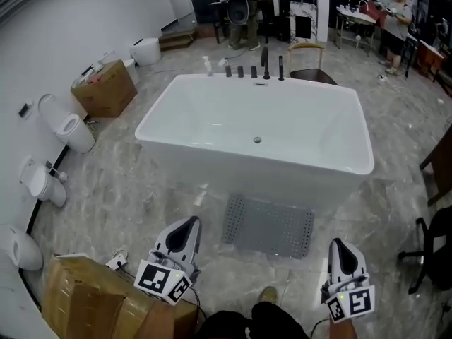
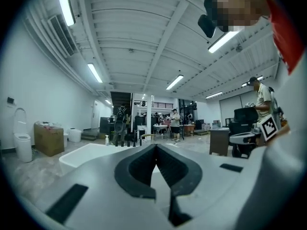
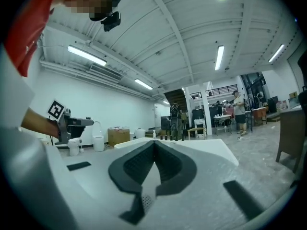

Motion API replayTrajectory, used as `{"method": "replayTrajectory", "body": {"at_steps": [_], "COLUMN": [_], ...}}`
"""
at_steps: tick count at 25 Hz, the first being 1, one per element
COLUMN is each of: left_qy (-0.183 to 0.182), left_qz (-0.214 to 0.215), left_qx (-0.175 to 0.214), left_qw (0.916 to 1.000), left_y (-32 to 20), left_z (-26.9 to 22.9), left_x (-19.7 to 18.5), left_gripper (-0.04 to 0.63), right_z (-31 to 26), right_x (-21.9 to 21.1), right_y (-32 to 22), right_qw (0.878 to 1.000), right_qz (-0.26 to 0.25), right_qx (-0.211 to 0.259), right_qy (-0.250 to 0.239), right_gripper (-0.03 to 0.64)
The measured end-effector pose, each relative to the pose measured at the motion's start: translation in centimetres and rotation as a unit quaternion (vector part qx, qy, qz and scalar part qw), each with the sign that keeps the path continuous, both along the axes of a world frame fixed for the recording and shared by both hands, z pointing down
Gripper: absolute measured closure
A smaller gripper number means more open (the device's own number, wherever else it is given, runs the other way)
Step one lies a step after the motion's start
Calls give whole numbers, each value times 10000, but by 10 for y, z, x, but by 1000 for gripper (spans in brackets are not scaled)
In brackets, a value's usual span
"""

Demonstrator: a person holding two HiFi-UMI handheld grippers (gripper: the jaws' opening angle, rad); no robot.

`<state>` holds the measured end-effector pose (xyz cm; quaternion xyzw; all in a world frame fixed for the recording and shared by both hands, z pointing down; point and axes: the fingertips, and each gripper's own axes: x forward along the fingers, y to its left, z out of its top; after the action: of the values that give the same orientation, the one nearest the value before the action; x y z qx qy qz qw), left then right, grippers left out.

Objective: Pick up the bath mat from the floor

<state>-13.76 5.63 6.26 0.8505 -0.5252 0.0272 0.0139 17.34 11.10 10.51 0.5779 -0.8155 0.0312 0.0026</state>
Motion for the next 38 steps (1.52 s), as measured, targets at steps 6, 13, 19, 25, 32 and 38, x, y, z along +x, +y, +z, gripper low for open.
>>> {"method": "replayTrajectory", "body": {"at_steps": [6,13,19,25,32,38], "left_qy": [-54,-209,-358,-473,-645,-690], "left_qz": [-176,-51,185,226,298,158], "left_qx": [-423,-1053,-1458,-1763,-2133,-2359], "left_qw": [9989,9942,9885,9829,9744,9692], "left_y": [-53,-104,-143,-177,-203,-223], "left_z": [41,134,220,311,431,530], "left_x": [7,9,14,3,-9,-17], "left_gripper": [584,584,584,584,584,583], "right_z": [39,102,177,271,385,481], "right_x": [32,57,62,64,65,78], "right_y": [-53,-92,-124,-148,-165,-179], "right_qw": [9990,9944,9895,9840,9760,9707], "right_qz": [235,607,716,795,789,855], "right_qx": [-348,-863,-1249,-1590,-2016,-2226], "right_qy": [-128,-79,92,127,258,306], "right_gripper": [612,612,612,612,612,612]}}
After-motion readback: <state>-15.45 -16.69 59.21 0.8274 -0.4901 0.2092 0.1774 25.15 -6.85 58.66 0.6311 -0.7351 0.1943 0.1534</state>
